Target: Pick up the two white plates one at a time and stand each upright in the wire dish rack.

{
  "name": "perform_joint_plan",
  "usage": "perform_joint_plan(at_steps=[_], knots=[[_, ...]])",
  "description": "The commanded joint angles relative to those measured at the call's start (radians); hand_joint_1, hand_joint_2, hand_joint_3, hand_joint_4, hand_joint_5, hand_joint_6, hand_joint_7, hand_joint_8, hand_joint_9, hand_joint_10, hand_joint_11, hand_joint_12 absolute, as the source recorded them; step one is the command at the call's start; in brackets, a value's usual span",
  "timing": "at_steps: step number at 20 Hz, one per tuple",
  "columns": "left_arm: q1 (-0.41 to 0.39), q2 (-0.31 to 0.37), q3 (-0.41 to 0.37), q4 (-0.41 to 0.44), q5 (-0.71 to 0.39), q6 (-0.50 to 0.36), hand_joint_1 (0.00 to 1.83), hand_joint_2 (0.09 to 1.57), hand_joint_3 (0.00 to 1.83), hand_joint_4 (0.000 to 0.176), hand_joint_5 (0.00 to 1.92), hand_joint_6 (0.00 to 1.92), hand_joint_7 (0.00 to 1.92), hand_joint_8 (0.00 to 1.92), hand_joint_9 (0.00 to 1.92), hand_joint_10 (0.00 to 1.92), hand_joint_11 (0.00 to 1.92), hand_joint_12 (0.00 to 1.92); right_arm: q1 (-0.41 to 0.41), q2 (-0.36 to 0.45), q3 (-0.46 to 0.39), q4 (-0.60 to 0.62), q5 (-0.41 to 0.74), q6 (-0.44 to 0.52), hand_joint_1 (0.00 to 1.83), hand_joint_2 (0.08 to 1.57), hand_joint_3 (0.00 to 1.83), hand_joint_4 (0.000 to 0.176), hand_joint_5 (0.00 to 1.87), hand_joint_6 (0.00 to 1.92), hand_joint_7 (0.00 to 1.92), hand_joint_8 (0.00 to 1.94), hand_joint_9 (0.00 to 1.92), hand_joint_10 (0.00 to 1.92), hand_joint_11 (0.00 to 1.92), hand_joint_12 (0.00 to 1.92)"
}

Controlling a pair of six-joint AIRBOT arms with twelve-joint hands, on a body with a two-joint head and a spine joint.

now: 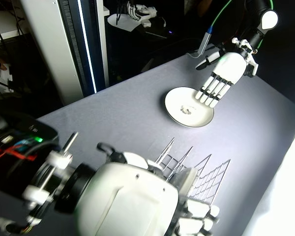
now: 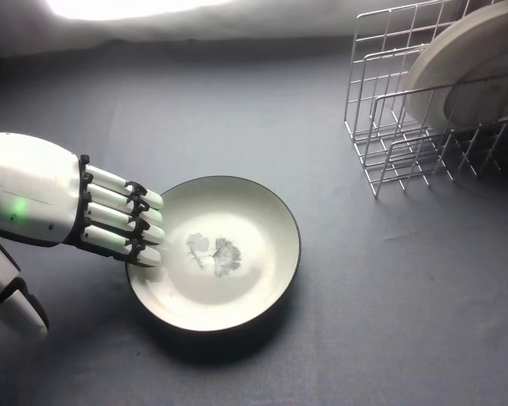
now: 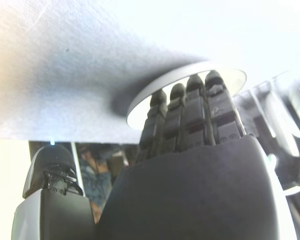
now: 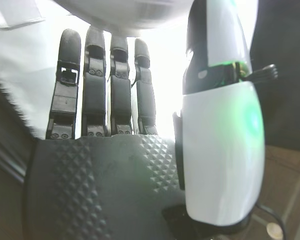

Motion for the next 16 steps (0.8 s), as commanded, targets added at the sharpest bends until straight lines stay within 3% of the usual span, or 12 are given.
perform_joint_plan(at_steps=[1,3,4,6,9,11,14,15,16], knots=[[0.002,0.002,0.009,-0.049,-0.018,-0.002,0.00,1.06,0.00,0.000,0.05,0.00,0.00,0.00,0.00,0.00,0.00,0.00,0.022,0.014,-0.006,0.007,0.117,0.006,1.12,0.97,0.00,0.000,0.35,0.00,0.35,0.00,0.34,0.00,0.01,0.92],[0.011,0.001,0.009,-0.049,-0.018,-0.001,0.00,1.06,0.00,0.000,0.05,0.00,0.00,0.00,0.00,0.00,0.00,0.00,0.050,0.019,-0.031,-0.067,0.126,0.006,1.05,0.97,0.00,0.000,0.18,0.00,0.19,0.00,0.19,0.00,0.00,0.62],[0.017,0.000,0.009,-0.049,-0.018,0.002,0.00,1.06,0.00,0.000,0.04,0.00,0.00,0.00,0.00,0.00,0.00,0.00,0.061,0.019,-0.039,-0.122,0.145,0.006,1.01,0.94,0.00,0.000,0.07,0.00,0.06,0.01,0.07,0.00,0.00,0.36],[0.030,-0.002,0.009,-0.049,-0.018,0.006,0.00,1.06,0.00,0.000,0.06,0.01,0.01,0.00,0.00,0.00,0.00,0.00,0.072,0.019,-0.057,-0.238,0.190,0.006,0.94,0.81,0.00,0.000,0.00,0.00,0.00,0.00,0.00,0.00,0.00,0.06],[0.046,-0.006,0.008,-0.050,-0.018,0.009,0.00,1.05,0.00,0.000,0.04,0.00,0.00,0.00,0.00,0.00,0.00,0.00,0.093,0.018,-0.085,-0.361,0.220,0.006,0.81,0.72,0.00,0.000,0.00,0.00,0.00,0.00,0.00,0.00,0.00,0.00],[0.063,-0.008,0.005,-0.052,-0.019,0.014,0.00,1.05,0.00,0.000,0.04,0.00,0.00,0.00,0.00,0.00,0.00,0.00,0.107,0.013,-0.107,-0.486,0.255,0.006,0.83,0.71,0.00,0.000,0.00,0.00,0.00,0.00,0.00,0.00,0.00,0.00],[0.085,-0.010,0.000,-0.070,-0.021,0.019,0.00,1.07,0.00,0.000,0.07,0.01,0.02,0.01,0.00,0.00,0.00,0.00,0.113,0.009,-0.145,-0.581,0.270,0.007,0.95,0.72,0.00,0.000,0.00,0.00,0.00,0.00,0.00,0.00,0.00,0.00],[0.096,-0.010,-0.003,-0.077,-0.021,0.023,0.00,1.04,0.00,0.000,0.05,0.00,0.00,0.00,0.00,0.00,0.00,0.00,0.113,0.007,-0.167,-0.623,0.272,0.007,1.16,0.77,0.01,0.000,0.00,0.00,0.00,0.00,0.00,0.00,0.00,0.00],[0.099,-0.011,-0.004,-0.078,-0.021,0.024,0.00,1.04,0.00,0.000,0.05,0.00,0.00,0.00,0.00,0.00,0.00,0.00,0.113,0.007,-0.175,-0.634,0.273,0.007,1.16,0.77,0.01,0.000,0.00,0.00,0.00,0.00,0.00,0.00,0.00,0.00]])
